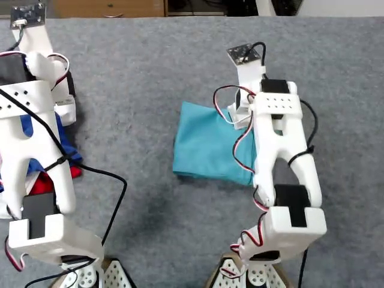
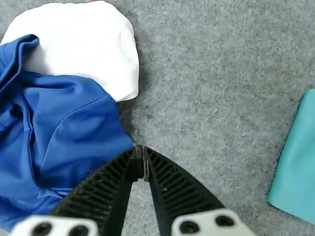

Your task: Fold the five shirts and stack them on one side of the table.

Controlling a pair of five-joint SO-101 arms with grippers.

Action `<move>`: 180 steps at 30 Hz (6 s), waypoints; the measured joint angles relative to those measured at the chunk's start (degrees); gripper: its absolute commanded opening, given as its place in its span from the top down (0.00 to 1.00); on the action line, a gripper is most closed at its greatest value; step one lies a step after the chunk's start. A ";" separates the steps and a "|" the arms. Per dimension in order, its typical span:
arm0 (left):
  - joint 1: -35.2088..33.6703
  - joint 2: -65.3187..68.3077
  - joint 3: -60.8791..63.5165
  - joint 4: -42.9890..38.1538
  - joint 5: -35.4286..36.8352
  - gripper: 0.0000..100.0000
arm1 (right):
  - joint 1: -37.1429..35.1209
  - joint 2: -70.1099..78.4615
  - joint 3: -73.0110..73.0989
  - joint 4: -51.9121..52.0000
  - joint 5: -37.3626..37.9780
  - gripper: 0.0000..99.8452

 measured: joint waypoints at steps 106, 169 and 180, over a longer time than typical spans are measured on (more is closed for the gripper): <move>0.00 0.00 3.69 0.00 0.00 0.98 | 13.45 17.67 -34.90 17.76 17.49 0.76; -8.88 -0.18 3.87 0.00 0.00 0.98 | -17.41 -10.73 24.00 -2.29 11.16 1.00; -8.88 -0.18 3.87 0.00 0.00 0.98 | -17.41 -2.64 16.97 2.81 10.81 1.00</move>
